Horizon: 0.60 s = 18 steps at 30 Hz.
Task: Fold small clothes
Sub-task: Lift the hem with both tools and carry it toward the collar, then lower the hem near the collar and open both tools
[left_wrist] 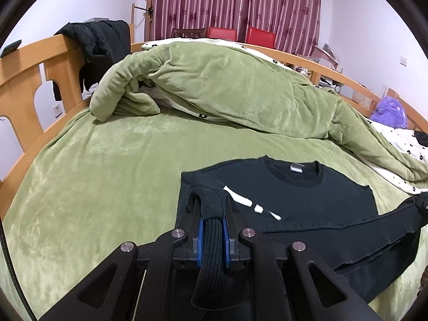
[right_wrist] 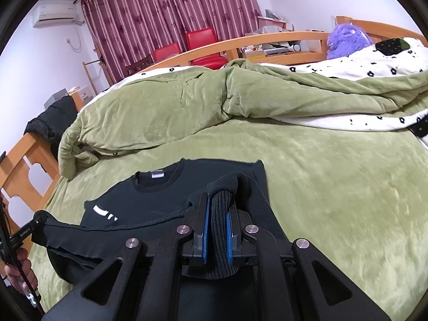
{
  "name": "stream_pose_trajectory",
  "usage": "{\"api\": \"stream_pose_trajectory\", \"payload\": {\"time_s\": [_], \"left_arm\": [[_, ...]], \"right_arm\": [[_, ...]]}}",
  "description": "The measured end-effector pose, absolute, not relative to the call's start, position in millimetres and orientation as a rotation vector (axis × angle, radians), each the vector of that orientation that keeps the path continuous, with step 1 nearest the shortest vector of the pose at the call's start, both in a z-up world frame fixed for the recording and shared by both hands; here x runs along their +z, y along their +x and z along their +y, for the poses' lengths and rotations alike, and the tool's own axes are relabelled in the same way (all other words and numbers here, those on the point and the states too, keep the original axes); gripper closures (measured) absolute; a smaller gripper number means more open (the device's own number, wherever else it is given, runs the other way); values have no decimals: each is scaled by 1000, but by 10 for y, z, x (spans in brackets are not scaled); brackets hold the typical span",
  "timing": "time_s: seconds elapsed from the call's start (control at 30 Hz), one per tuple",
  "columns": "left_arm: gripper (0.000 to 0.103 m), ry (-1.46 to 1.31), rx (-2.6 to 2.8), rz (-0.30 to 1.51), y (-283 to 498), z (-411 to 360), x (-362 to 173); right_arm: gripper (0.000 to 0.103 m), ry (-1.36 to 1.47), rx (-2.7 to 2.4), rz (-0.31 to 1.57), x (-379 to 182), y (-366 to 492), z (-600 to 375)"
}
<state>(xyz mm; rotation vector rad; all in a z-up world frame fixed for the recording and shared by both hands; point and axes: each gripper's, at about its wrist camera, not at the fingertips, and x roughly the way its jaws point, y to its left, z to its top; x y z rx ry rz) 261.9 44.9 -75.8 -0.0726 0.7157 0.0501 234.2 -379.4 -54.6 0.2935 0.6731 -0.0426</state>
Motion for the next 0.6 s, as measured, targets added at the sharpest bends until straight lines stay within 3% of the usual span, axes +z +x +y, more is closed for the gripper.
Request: {"api": "stream_pose_trajectory", "payload": {"time_s": [0.6], "left_arm": [[91,1,101,760,3843,238,-1305]], "right_arm": [[93,285,-56,710,-1138,3618,-3989]]}}
